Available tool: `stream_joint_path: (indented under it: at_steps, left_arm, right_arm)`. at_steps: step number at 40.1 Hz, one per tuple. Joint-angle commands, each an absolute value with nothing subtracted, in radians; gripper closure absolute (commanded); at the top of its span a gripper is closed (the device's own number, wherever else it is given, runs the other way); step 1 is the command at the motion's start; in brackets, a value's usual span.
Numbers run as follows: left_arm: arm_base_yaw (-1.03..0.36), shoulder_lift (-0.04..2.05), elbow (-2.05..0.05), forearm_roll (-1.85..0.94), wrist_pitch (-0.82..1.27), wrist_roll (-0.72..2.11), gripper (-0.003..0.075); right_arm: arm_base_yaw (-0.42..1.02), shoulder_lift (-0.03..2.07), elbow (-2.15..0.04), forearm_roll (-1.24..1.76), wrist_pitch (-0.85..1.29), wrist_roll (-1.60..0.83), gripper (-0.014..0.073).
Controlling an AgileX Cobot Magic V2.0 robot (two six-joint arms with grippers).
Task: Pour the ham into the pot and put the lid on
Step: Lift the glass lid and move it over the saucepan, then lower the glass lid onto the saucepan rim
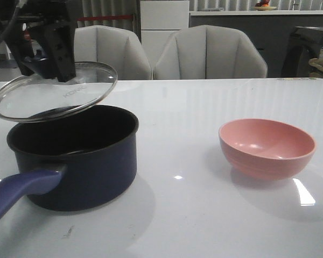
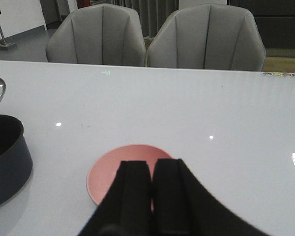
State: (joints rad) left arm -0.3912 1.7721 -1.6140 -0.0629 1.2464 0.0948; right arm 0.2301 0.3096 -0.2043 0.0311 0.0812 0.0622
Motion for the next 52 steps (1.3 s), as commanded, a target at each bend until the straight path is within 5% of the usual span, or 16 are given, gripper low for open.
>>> stream_joint_path:
  at_steps: [1,44,52]
  left_arm:
    - [-0.412,1.737,-1.649,-0.079,1.288,0.093,0.0606]
    - [-0.467,1.771,-1.594,-0.103,1.288,0.056,0.0602]
    - [-0.467,1.771,-1.594,-0.103,1.288,0.056,0.0472]
  right_arm:
    - [0.231,0.316,-0.233,0.027,0.005,0.05,0.0433]
    - [0.23,0.316,-0.233,0.027,0.006,0.05,0.0433]
    - [0.23,0.316,-0.233,0.027,0.006,0.05,0.0433]
